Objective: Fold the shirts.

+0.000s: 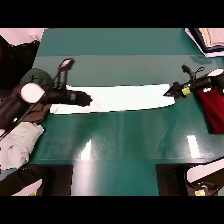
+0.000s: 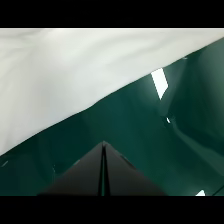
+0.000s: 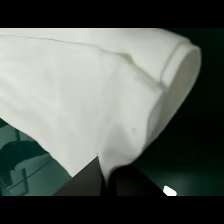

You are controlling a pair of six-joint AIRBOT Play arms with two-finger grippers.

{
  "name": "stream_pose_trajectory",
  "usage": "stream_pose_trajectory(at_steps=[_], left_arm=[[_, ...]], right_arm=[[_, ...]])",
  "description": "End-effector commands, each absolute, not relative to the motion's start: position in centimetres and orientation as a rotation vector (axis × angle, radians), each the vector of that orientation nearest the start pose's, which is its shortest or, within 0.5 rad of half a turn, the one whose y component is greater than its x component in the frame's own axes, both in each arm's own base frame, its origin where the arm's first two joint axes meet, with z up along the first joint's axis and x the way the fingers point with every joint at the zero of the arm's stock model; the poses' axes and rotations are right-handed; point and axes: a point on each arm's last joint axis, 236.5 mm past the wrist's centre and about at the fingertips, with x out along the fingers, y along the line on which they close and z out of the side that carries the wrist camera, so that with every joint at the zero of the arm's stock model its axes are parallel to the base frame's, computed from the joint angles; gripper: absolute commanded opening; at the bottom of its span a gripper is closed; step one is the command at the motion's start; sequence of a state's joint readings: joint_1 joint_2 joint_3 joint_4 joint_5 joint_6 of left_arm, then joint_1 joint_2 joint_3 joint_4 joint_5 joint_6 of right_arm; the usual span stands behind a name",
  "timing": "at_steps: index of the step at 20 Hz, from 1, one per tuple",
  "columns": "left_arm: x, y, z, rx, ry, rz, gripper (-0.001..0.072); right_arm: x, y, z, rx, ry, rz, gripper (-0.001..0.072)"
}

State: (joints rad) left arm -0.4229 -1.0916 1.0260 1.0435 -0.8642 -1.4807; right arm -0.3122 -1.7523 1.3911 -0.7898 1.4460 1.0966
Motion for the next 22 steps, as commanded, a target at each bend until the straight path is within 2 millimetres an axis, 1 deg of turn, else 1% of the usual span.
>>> stream_pose_trajectory(at_steps=[1,3,5,6,7,8,9,11,12,14,16,19,21,22], left_arm=[[35.3,-31.1,8.8,-0.156,0.992,-0.733,0.0025],[37.1,-34.9,7.1,-0.127,1.03,-0.774,0.0025],[38.2,-38.0,4.1,-0.093,1.098,-0.805,0.0025],[38.6,-39.1,2.7,-0.089,1.134,-0.807,0.0025],[39.3,-40.1,1.2,-0.094,1.159,-0.803,0.0025],[39.8,-40.6,0.0,-0.113,1.185,-0.789,0.0025],[40.3,-40.9,-1.2,-0.126,1.209,-0.772,0.0025],[40.7,-41.3,-2.7,-0.139,1.228,-0.756,0.0025],[40.8,-41.3,-3.0,-0.139,1.231,-0.752,0.0025],[40.9,-41.2,-3.5,-0.136,1.234,-0.742,0.0025],[40.8,-40.8,-4.1,-0.112,1.248,-0.735,0.0025],[40.9,-39.7,-4.7,-0.059,1.259,-0.717,0.0026],[41.2,-38.8,-4.1,-0.044,1.273,-0.711,0.0026],[41.7,-38.2,-3.0,-0.042,1.264,-0.709,0.0026]], right_arm=[[40.6,4.7,1.4,0.575,1.336,0.639,0.0014],[39.8,5.0,5.4,0.532,1.273,0.639,0.0013],[39.2,5.7,9.5,0.509,1.189,0.653,0.0012],[38.7,6.2,11.5,0.496,1.157,0.669,0.0012],[38.1,6.5,13.4,0.471,1.133,0.684,0.0012],[37.8,6.6,14.8,0.44,1.114,0.684,0.0012],[37.5,7.0,16.3,0.419,1.091,0.689,0.0012],[37.3,7.5,18.8,0.389,1.052,0.691,0.0012],[37.3,8.0,19.5,0.366,1.039,0.7,0.0012],[37.3,9.1,20.0,0.351,1.032,0.716,0.0012],[37.2,10.7,19.9,0.335,1.039,0.75,0.0012],[36.9,12.9,19.3,0.334,1.076,0.79,0.0012],[36.9,14.9,19.0,0.319,1.082,0.827,0.0012],[37.1,15.9,18.9,0.311,1.074,0.842,0.0012]])
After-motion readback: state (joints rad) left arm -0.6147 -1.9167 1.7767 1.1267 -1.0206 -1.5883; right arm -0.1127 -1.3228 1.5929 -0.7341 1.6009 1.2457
